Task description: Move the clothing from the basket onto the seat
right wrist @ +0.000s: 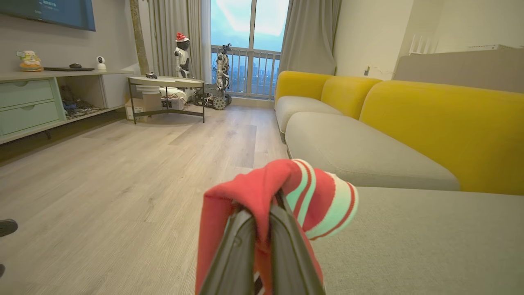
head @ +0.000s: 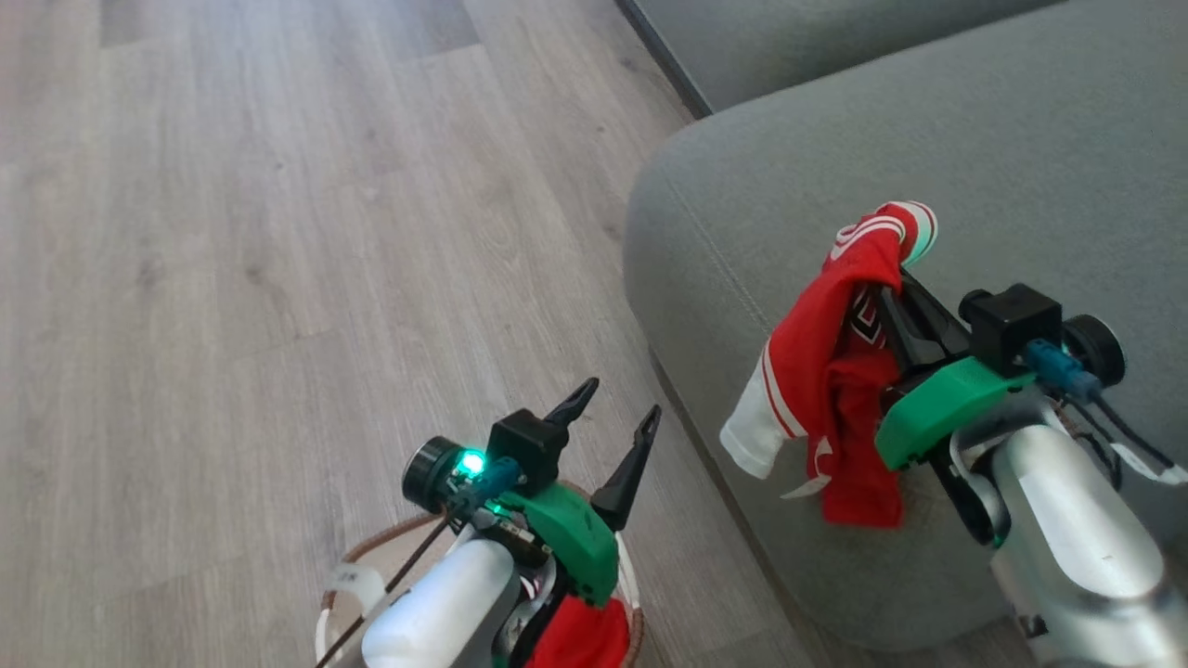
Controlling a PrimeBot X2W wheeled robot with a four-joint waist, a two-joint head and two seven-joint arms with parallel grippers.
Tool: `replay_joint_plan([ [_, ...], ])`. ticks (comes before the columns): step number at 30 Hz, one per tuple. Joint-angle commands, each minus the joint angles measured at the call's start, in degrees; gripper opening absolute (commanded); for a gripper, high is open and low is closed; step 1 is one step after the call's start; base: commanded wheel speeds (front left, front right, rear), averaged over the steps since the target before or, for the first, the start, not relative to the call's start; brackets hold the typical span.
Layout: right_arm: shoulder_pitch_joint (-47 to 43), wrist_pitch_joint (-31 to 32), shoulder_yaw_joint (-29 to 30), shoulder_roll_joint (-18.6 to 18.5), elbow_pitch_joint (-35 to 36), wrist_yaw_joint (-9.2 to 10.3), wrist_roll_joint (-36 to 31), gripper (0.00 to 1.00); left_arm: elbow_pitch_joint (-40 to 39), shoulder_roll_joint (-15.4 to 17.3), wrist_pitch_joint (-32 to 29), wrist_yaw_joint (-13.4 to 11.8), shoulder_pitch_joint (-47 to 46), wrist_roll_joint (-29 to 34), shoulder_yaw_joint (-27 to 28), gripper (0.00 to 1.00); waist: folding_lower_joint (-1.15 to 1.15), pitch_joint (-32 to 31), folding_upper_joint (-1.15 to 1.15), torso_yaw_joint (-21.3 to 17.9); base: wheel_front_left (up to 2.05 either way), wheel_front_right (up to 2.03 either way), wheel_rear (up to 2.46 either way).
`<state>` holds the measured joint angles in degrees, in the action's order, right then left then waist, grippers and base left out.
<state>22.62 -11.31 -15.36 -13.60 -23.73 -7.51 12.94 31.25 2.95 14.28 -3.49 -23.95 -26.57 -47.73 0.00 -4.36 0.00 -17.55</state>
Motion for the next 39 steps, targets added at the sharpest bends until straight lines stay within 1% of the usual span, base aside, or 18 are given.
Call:
replay_joint_plan([
  [1,1.2,0.1,-0.8,-0.4,2.6,0.02,0.6,0.0,-1.9,0.2,0.7,0.0,-1.3,0.5,2.2,1.0,0.0,0.8,0.0,-0.7,0.0,0.0,0.0],
  [8,3.5,1.2,-1.7,-1.2,3.2,0.02,1.1,0.0,-2.4,0.0,0.7,0.2,-1.5,2.0,3.8,1.0,0.0,3.2,0.0,-1.3,0.0,0.0,0.0],
  [11,7.1,1.6,-1.6,-1.5,2.4,0.02,1.5,0.0,-2.7,0.0,0.7,0.3,-2.1,3.1,4.3,1.0,0.0,4.9,0.0,-1.0,0.0,0.0,0.0],
  [15,14.0,2.4,-0.6,-2.1,-0.6,0.02,3.8,0.0,-4.1,0.0,0.7,0.3,-3.3,4.5,4.9,1.0,0.0,8.4,0.0,0.5,0.0,0.0,0.0],
  [20,25.4,2.4,2.9,-4.7,-5.8,0.02,5.2,0.0,-6.3,0.0,0.7,0.1,-6.0,6.8,5.3,1.0,0.0,14.8,0.0,3.5,0.0,0.0,0.0],
  [23,32.5,2.7,4.7,-7.2,-9.5,0.02,5.2,0.0,-7.8,0.6,0.7,-0.1,-7.8,8.3,5.3,1.0,0.0,18.9,0.0,5.2,0.0,0.0,0.0],
  [24,32.5,2.7,4.7,-7.2,-9.5,0.02,5.2,0.0,-7.8,0.6,0.7,-0.1,-7.8,8.3,5.3,1.0,0.0,18.9,0.0,5.2,0.0,0.0,0.0],
  [25,37.3,2.7,6.3,-8.8,-12.2,0.02,5.2,0.0,-9.0,1.2,0.7,-0.3,-9.0,9.2,5.5,1.0,0.0,21.6,0.0,6.2,0.0,0.0,0.0],
  [26,37.3,2.7,6.3,-8.8,-12.2,0.02,5.2,0.0,-9.0,1.2,0.7,-0.3,-9.0,9.2,5.5,1.0,0.0,21.6,0.0,6.2,0.0,0.0,0.0],
  [27,42.1,2.7,8.0,-10.4,-14.9,0.02,5.2,0.0,-10.1,1.8,0.7,-0.4,-10.2,9.9,5.6,1.0,0.0,24.4,0.0,7.1,0.0,0.0,0.0],
  [30,48.6,2.1,9.6,-12.7,-18.4,0.02,4.2,0.0,-11.7,2.7,0.3,-0.8,-12.3,11.1,5.6,1.0,0.0,28.4,0.0,8.5,0.0,0.0,0.0],
  [31,48.6,2.1,9.6,-12.7,-18.4,0.02,4.2,0.0,-11.7,2.7,0.3,-0.8,-12.3,11.1,5.6,1.0,0.0,28.4,0.0,8.5,0.0,0.0,0.0],
  [34,53.6,1.0,11.0,-14.6,-21.1,0.02,2.5,0.0,-13.4,3.6,-0.5,-1.2,-14.1,12.2,5.6,1.0,0.0,32.0,0.0,9.8,0.0,0.0,0.0],
  [37,57.2,-0.5,13.4,-16.1,-24.5,0.02,1.6,0.0,-15.5,4.2,-1.4,-1.5,-15.7,13.3,5.3,1.0,0.0,35.4,0.0,11.2,0.0,0.0,0.0],
  [39,57.9,-1.5,15.5,-16.2,-26.8,0.02,0.4,0.0,-16.8,4.4,-1.8,-1.6,-16.5,13.9,5.0,1.0,0.0,37.2,0.0,12.0,0.0,0.0,0.0],
])
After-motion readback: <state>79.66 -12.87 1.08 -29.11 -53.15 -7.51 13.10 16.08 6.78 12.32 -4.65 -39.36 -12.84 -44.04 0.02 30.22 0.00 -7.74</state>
